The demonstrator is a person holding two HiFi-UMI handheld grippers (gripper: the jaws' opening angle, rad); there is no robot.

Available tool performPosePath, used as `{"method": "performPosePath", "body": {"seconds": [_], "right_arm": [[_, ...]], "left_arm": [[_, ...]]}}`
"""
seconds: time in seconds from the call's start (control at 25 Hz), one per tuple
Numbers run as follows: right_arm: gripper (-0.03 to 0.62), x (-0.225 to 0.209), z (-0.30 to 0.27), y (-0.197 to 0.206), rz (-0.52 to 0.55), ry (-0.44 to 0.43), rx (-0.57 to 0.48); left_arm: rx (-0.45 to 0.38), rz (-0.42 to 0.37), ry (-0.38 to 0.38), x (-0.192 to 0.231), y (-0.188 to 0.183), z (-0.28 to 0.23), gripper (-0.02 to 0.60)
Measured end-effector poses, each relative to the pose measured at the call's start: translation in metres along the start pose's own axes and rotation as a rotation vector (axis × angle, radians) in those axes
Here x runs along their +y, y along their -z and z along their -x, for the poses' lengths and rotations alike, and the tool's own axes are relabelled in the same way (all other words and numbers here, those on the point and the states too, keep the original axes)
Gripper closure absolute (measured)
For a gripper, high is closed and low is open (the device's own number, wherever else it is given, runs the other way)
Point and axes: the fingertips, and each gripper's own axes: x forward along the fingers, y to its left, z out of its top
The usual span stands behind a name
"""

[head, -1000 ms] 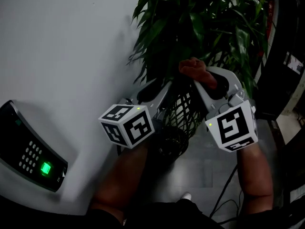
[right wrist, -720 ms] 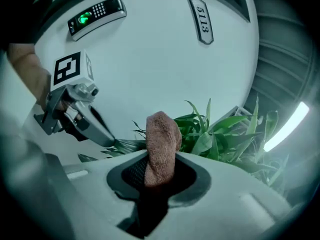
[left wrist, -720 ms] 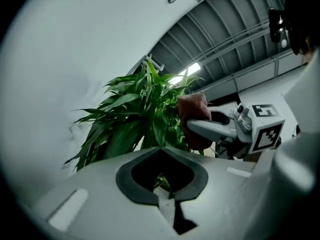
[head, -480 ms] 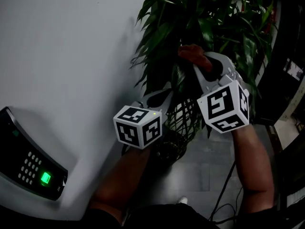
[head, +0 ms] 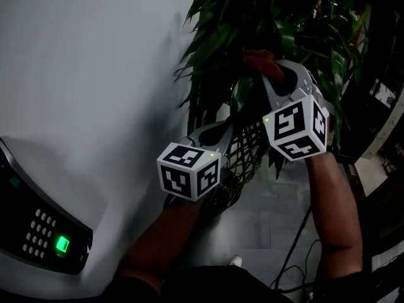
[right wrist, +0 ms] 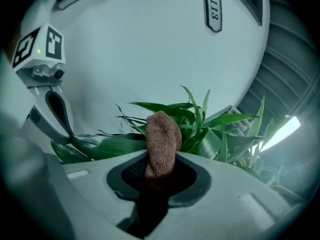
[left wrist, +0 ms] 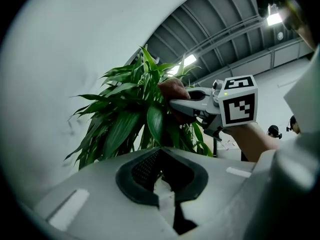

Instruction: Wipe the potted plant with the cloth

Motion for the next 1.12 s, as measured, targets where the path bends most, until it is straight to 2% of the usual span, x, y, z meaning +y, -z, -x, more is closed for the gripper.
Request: {"method": "performPosePath", "body": {"seconds": [0.28,0.6,1.12], "right_arm": [[0.522,0.030,-0.018,0.010,0.078,-0.067,0.067],[0.522,0.079,-0.012,0.010,0.128,-0.150,0.058],[0.522,0.134,0.009,0.017,0.009,-0.324,0.038]], "left_arm": [[-0.043,-0.014,-0.024,0.001,0.010,0.009,0.565],[-0.020,-0.002,-0.040,0.007,0.022,0.007,0.565],[-0.006,0.007,-0.040,0.005,0.029,0.005,0.565]]}}
